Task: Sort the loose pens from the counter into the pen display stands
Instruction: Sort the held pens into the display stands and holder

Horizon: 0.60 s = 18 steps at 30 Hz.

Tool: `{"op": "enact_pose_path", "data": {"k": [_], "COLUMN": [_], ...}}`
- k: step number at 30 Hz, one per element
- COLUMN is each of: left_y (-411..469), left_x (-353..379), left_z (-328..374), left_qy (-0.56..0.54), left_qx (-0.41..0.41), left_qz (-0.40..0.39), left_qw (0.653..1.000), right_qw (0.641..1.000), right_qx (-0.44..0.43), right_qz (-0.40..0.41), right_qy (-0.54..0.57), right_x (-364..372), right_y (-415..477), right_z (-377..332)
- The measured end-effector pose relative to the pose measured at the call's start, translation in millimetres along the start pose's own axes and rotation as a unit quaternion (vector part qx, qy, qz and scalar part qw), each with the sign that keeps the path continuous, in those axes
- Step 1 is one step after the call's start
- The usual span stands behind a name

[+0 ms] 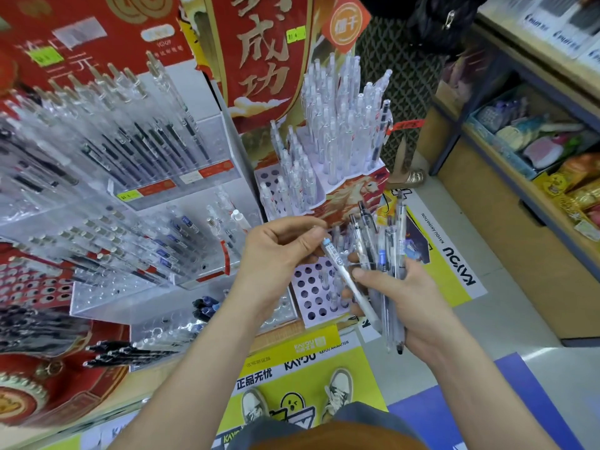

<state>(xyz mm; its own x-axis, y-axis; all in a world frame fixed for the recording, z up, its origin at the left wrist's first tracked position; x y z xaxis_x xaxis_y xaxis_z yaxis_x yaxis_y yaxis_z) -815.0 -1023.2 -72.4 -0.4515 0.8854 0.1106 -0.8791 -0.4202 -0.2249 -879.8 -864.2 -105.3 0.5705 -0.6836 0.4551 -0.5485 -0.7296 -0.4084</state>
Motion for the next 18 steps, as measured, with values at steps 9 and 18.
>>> {"op": "enact_pose_path", "data": {"k": [9, 18], "left_y": [-11, -17], "left_x": [-21, -18], "left_z": [16, 20], "left_qy": [0.012, 0.108], "left_qx": [0.138, 0.189], "left_qz": [0.179, 0.214], "left_qw": [0.974, 0.952], "right_qw": [0.997, 0.996], "right_qx": [-0.019, -0.029], "right_qz": [0.070, 0.071], "right_qy": [-0.037, -0.046], "right_x": [-26, -30], "right_y": [4, 8], "right_z": [-13, -11]}}
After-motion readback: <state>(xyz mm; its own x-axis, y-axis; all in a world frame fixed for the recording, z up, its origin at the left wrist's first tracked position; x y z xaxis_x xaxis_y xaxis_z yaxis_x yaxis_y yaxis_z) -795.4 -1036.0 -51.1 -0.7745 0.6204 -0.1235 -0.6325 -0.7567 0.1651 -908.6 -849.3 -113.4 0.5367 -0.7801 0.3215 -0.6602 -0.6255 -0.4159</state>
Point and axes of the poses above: each hand's wrist, its own y-axis towards the middle knuckle, its own x-axis out of the palm, z = x × y, the point moved 5 cm from there along y, towards the middle knuckle, and after that the axes turned 10 degrees about -z, right-handed, at the moved point
